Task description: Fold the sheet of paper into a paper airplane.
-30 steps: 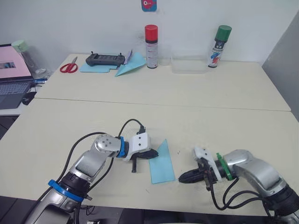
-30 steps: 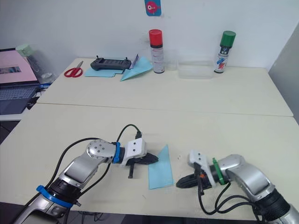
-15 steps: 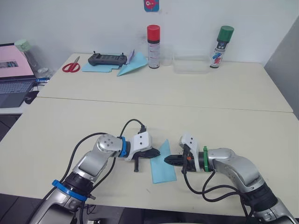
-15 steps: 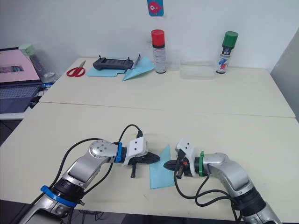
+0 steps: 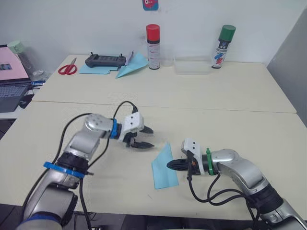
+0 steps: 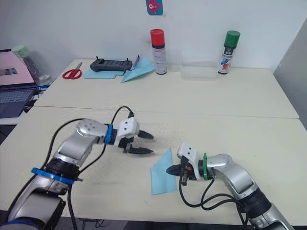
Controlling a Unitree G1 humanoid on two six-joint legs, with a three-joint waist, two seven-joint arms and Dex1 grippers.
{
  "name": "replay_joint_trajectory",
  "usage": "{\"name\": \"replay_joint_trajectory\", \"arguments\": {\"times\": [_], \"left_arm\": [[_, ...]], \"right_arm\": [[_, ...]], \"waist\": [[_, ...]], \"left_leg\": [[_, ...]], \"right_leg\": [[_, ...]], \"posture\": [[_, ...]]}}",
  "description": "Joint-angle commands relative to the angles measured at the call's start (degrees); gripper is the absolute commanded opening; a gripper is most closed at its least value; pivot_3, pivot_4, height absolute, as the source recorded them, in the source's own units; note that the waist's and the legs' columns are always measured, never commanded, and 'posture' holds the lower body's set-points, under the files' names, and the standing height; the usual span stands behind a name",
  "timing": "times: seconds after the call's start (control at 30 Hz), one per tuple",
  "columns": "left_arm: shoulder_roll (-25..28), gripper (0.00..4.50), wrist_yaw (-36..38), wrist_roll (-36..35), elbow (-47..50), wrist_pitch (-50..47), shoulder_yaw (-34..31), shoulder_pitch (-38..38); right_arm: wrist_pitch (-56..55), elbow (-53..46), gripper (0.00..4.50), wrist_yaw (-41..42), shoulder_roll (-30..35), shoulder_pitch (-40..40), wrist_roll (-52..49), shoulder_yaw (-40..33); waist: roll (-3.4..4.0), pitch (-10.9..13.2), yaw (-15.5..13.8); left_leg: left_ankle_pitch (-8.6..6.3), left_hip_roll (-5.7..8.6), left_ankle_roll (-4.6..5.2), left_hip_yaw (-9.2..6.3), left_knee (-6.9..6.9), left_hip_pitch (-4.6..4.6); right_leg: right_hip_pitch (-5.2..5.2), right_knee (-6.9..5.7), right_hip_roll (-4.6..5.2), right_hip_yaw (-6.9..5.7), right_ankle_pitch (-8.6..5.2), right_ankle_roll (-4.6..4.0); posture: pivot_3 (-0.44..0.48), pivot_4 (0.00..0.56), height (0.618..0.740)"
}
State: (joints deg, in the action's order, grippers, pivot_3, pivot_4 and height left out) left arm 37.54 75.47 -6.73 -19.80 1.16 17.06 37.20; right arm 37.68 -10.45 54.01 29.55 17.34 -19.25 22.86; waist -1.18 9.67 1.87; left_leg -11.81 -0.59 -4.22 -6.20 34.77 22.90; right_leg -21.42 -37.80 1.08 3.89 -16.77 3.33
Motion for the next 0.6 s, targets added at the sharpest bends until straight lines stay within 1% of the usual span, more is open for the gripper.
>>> {"name": "replay_joint_trajectory", "arguments": {"times": [0.03, 0.13, 0.23, 0.3, 0.4, 0.5, 0.6], "left_arm": [[-2.2, 4.42, -0.8, 3.7, -5.9, 16.5, 0.6, 2.3], [-4.0, 4.47, 0.1, 5.0, -10.6, 26.2, 1.0, 4.2], [-5.9, 4.47, 1.8, 4.4, -13.7, 32.5, 1.1, 5.9], [-6.1, 4.47, 4.2, 4.7, -14.2, 36.8, 2.6, 5.7], [-6.3, 4.47, 5.9, 4.8, -15.5, 41.0, 3.5, 5.7], [-6.6, 4.47, 7.3, 4.4, -17.0, 44.8, 4.3, 6.2], [-6.6, 4.47, 8.1, 5.3, -19.6, 48.6, 4.8, 7.5]], "right_arm": [[0.9, 3.9, 0.00, -0.9, 1.4, -0.3, 2.1, -0.6], [1.1, 3.8, 0.00, -0.8, 1.0, -0.2, 2.0, -0.5], [1.3, 3.7, 0.00, -0.7, 0.9, 0.0, 1.9, -0.7], [1.8, 3.3, 0.00, -0.9, 0.6, 0.0, 0.9, -1.9], [3.7, 1.6, 0.00, 0.6, 1.3, -0.2, -1.6, -3.4], [8.1, -3.2, 0.00, 4.7, 4.3, -0.3, -6.5, -4.5], [9.2, -4.4, 0.00, 4.3, 4.7, 0.0, -7.2, -4.6]], "waist": [[-0.02, 0.0, 0.0], [-0.08, 0.1, -0.2], [-0.09, 0.1, -0.1], [-0.09, 0.1, 0.0], [-0.07, 0.1, 0.0], [-0.09, 0.4, -0.2], [-0.20, 0.5, -0.2]], "left_leg": [[0.00, 0.00, 0.00, -0.01, 0.00, 0.02], [0.00, 0.00, 0.00, -0.04, 0.03, 0.02], [0.00, 0.00, 0.00, -0.03, 0.05, 0.02], [0.00, 0.00, 0.00, -0.02, 0.04, 0.02], [0.00, 0.00, 0.00, -0.01, 0.03, 0.03], [0.00, 0.02, 0.00, -0.03, 0.05, 0.06], [0.00, 0.02, 0.01, -0.08, 0.07, 0.12]], "right_leg": [[0.00, 0.00, 0.01, 0.00, 0.00, 0.00], [0.00, -0.03, 0.00, -0.03, 0.02, 0.00], [0.00, -0.07, 0.00, -0.01, 0.02, 0.00], [0.00, -0.07, 0.00, 0.00, 0.02, 0.00], [-0.02, -0.07, 0.00, 0.01, 0.02, 0.00], [-0.02, -0.09, 0.00, 0.00, 0.02, 0.01], [-0.06, -0.07, 0.01, -0.04, 0.02, 0.01]], "posture": [[0.000, 0.150, 0.740], [0.000, 0.150, 0.740], [0.000, 0.150, 0.740], [0.000, 0.150, 0.740], [0.000, 0.150, 0.740], [0.000, 0.150, 0.740], [0.000, 0.150, 0.740]]}}
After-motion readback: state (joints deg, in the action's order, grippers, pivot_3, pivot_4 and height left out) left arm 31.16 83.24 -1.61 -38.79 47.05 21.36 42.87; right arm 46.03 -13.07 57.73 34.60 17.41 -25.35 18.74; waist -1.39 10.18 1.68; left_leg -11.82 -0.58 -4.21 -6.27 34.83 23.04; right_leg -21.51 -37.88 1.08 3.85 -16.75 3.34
